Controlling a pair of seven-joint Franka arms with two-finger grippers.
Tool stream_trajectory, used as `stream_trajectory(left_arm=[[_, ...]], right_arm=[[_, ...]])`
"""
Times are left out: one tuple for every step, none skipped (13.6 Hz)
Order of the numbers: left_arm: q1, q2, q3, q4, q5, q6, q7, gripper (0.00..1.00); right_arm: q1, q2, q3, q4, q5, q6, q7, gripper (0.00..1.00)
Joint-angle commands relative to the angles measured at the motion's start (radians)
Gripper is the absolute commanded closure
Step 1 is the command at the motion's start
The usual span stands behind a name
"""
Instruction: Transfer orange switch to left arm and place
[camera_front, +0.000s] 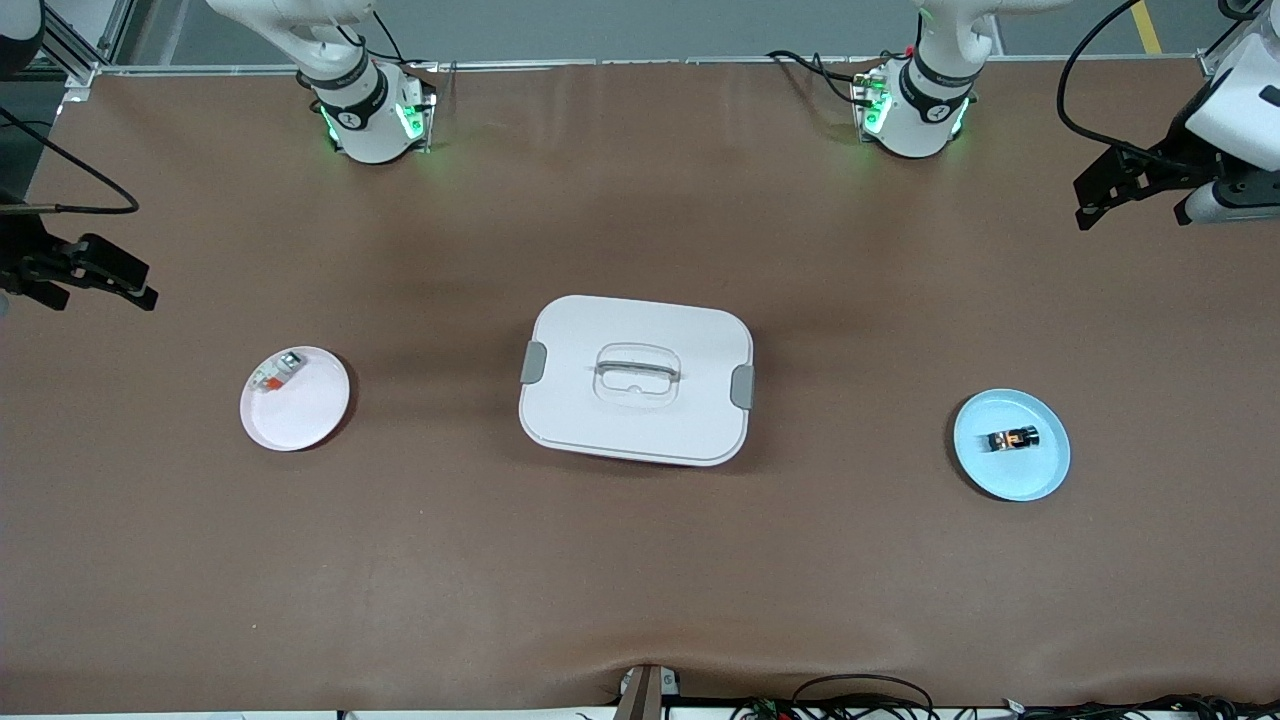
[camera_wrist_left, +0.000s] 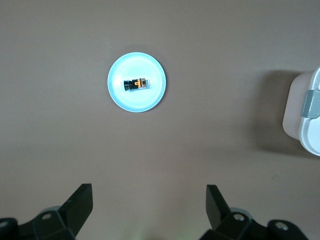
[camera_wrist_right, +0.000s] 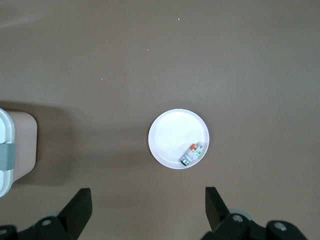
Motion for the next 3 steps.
stream_trajectory(left_arm=[[0.009,0.01,0.0,0.03,-0.024,-0.044,-0.018,0.0],[0.012,0.012,0.0,0.041,-0.024,-0.053,-0.018,0.0],[0.012,0.012,0.0,0.041,-0.024,-0.056,-0.02,0.0]], right_arm=[[0.0,-0.011,0.0,-0.003,-0.021,-0.008,-0.005,0.0],[-0.001,-0.011,-0.003,-0.001,-0.023,-0.008,-0.005,0.0],[-0.004,-0.011,-0.005,0.003,-0.023,-0.008,-0.005,0.0]])
